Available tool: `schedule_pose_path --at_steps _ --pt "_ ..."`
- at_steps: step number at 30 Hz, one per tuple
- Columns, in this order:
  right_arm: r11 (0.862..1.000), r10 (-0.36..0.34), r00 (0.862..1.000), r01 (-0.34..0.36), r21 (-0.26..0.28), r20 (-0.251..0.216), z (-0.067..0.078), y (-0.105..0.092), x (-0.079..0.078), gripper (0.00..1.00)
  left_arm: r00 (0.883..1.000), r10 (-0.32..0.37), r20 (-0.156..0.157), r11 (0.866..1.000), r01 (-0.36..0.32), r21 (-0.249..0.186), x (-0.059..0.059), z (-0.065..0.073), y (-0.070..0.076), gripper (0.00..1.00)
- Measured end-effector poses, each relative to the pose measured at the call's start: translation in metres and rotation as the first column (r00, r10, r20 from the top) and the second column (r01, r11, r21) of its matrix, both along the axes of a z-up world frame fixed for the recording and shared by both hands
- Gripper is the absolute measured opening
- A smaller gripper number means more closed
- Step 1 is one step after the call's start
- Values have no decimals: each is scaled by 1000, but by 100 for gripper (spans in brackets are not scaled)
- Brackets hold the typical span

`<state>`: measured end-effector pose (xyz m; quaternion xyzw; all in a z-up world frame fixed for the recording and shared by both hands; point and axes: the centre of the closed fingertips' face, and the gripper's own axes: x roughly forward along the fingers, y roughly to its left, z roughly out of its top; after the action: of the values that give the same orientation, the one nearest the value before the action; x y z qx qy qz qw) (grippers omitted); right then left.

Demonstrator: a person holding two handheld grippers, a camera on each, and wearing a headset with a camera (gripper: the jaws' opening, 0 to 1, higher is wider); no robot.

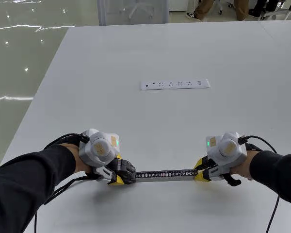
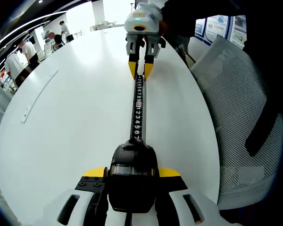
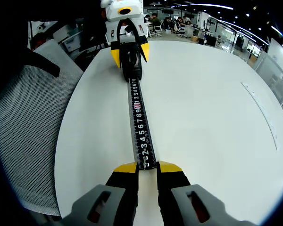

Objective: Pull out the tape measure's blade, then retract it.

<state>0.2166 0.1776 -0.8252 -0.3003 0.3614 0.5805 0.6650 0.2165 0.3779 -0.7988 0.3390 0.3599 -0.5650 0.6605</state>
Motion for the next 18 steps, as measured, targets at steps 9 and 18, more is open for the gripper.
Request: schedule_pose_path --at_steps 9,18 --pt "999 -38 999 38 -4 -13 0 -21 1 10 1000 6 3 1000 -6 -3 0 0 0 34" --pt "999 -44 999 44 -13 -12 0 -30 0 10 1000 6 4 1000 -6 -2 0 0 0 34"
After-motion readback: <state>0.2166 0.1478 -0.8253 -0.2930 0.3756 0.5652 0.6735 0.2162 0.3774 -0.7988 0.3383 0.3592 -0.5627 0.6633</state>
